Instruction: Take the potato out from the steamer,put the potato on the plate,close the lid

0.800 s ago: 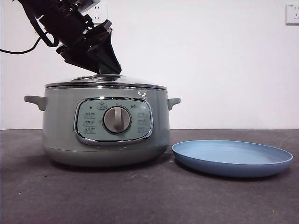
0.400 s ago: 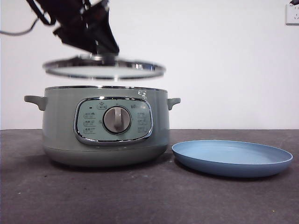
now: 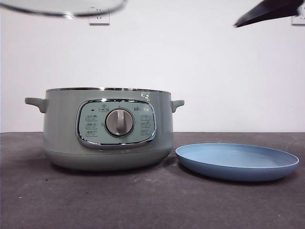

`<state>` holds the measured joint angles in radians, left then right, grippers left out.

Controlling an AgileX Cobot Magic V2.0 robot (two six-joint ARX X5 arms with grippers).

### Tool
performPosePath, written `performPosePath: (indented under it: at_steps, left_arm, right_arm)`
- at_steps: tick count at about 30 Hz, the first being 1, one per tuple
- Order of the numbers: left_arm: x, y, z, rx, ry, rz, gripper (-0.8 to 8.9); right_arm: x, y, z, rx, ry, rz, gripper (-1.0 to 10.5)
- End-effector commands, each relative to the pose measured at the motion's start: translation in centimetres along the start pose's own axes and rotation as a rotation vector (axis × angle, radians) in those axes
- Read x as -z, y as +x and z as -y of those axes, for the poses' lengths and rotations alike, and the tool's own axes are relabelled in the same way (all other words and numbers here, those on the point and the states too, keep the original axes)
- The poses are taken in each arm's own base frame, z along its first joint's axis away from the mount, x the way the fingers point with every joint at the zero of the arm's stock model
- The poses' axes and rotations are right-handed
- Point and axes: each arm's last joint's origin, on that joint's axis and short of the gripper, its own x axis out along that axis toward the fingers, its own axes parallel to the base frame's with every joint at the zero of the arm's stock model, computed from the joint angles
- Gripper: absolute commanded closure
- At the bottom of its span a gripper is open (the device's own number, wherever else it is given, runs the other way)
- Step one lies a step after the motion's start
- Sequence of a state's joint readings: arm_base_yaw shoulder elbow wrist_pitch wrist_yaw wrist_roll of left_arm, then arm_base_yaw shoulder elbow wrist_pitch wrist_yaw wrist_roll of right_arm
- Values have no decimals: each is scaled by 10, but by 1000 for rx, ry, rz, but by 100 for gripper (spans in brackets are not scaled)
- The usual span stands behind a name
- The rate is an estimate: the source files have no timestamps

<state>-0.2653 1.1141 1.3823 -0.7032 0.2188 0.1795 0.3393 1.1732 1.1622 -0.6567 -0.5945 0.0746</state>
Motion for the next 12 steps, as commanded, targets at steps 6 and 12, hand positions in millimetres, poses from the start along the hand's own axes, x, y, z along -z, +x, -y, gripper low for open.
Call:
performPosePath:
  at_steps: [6, 12]
  left_arm:
    - [8, -78, 11, -129, -24, 53, 822]
    - [23, -114, 23, -149, -44, 49, 822]
  right_arm:
    - [-48, 69, -18, 29, -84, -65, 195]
    - [-75, 129, -31, 83, -157, -116, 195]
